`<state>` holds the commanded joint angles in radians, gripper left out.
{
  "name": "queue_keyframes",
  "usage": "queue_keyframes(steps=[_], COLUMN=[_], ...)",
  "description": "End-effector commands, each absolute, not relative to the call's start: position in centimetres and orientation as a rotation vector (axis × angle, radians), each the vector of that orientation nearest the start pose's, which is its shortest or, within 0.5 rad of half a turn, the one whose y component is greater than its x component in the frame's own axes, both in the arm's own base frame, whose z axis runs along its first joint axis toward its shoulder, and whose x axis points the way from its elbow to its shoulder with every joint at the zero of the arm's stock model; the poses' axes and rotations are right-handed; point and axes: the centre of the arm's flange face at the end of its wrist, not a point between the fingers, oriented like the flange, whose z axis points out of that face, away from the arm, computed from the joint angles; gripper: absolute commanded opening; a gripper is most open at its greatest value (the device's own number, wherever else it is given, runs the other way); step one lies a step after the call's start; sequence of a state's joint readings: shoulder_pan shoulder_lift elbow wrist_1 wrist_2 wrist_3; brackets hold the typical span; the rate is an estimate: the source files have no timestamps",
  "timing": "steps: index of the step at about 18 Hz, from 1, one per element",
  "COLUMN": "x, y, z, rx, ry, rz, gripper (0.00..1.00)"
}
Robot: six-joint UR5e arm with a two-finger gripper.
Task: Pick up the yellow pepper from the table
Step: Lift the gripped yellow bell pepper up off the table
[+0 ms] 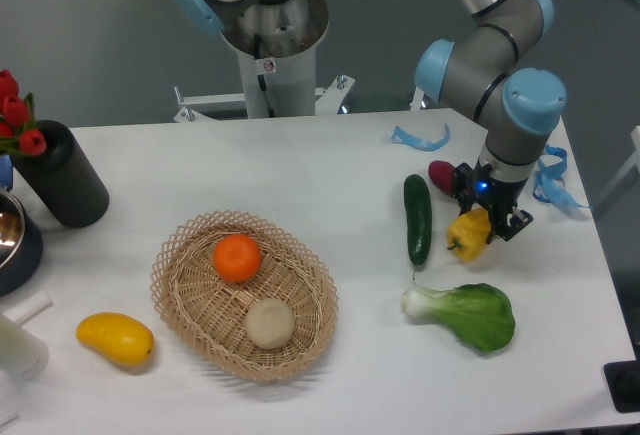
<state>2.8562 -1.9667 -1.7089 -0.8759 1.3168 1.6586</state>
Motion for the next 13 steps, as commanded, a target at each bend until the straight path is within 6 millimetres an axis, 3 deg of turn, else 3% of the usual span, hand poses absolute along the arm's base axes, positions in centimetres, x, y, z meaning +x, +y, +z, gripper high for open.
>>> queue_keyframes(steps=[5,9,13], x=[-54.1,-52.2,-50.4], y=[34.1,35.2,36.2], z=[33.4,37.8,40.8], rx=[-2.618,-2.486,-2.376], ry=[0.301,0.161,0.060], rz=[0.208,0.179,0.116], gripper=[0.28,0.28,0.28])
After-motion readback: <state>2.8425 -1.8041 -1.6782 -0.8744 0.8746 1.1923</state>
